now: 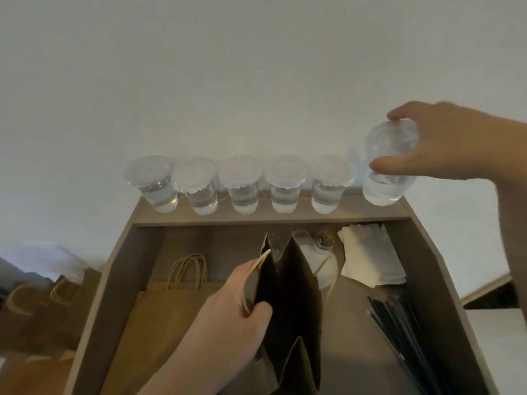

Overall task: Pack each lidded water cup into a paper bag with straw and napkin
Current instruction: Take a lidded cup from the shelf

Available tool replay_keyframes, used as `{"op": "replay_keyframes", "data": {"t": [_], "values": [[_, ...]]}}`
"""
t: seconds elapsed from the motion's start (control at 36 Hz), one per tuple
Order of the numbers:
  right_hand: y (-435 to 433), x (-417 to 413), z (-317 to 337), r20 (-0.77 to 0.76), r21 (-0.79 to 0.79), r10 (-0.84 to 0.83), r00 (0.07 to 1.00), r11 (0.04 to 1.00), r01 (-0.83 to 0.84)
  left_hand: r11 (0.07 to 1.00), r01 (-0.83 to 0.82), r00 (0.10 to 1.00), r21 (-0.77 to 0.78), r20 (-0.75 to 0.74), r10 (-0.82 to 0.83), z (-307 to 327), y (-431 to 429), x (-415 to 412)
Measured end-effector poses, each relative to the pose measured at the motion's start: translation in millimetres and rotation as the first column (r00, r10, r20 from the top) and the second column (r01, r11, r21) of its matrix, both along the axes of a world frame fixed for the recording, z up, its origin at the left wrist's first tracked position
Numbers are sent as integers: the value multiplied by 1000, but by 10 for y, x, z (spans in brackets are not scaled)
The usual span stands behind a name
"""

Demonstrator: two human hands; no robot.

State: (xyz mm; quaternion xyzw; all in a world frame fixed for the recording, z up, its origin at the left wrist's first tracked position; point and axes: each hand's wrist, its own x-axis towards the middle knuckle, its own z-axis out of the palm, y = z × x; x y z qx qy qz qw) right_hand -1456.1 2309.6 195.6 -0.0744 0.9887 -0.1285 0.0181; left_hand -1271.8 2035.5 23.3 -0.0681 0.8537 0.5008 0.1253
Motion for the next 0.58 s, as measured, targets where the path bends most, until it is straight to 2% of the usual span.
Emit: {"op": "replay_keyframes", "data": {"t": [0.08,0.22,0.28,0.47,0.58], "values": [[-237,558,326,-40,-101,155,987,982,-158,1000,23,1000,-3,-8,-23,0,6,-17],[-617,1237,415,117,-247,406,906,896,-369,999,26,997,-20,-70,-27,-2,52,-17],[-677,1340,314,140,-236,436,889,886,-398,1000,23,996,-14,-82,-24,-17,42,-11],[-661,1371,-3,89,-141,385,919,918,-371,994,-39,998,103,44,34,-75,-169,2],[-716,1365,-131,166,-95,468,868,884,-458,983,-78,997,169,31,74,-86,-252,-9]]}}
